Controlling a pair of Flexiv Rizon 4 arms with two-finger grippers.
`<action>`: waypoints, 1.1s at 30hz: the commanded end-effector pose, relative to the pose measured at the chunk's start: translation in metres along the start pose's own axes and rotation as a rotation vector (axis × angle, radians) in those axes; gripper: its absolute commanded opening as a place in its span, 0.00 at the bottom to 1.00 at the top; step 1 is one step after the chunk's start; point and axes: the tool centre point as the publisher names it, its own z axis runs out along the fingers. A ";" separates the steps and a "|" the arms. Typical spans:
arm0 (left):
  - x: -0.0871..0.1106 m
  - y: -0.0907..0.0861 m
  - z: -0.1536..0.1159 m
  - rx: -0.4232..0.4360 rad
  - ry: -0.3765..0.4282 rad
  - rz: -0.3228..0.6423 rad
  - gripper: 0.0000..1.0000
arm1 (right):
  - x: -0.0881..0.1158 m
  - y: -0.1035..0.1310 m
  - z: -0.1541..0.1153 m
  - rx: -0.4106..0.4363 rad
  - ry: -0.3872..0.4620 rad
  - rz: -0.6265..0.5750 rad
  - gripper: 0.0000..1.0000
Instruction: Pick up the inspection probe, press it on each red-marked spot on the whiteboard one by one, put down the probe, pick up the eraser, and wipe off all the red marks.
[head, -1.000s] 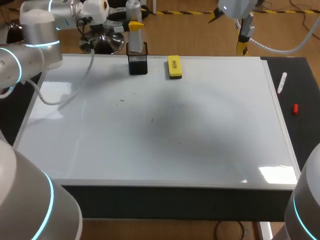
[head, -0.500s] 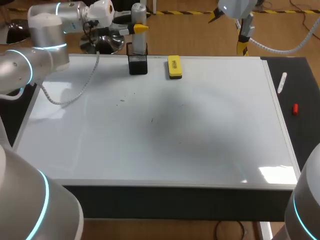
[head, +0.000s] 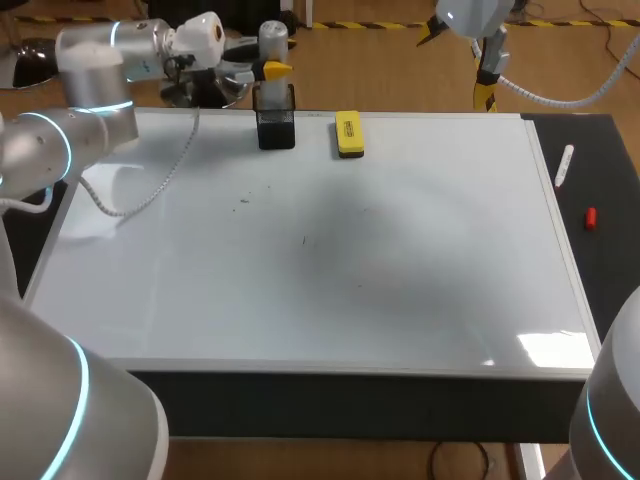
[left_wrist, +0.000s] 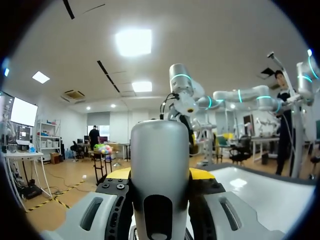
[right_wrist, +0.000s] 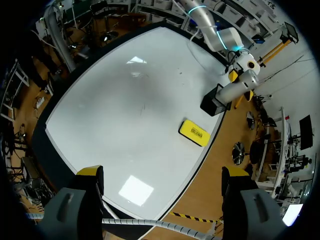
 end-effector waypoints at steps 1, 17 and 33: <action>-0.002 0.010 -0.004 0.014 0.004 -0.006 0.00 | 0.000 0.000 -0.001 0.003 0.005 -0.001 1.00; -0.004 0.035 -0.012 0.056 -0.005 0.005 0.00 | 0.000 0.000 -0.001 0.003 0.005 -0.001 1.00; -0.003 0.039 -0.012 0.066 -0.010 -0.007 1.00 | 0.000 0.000 -0.001 0.003 0.005 -0.001 1.00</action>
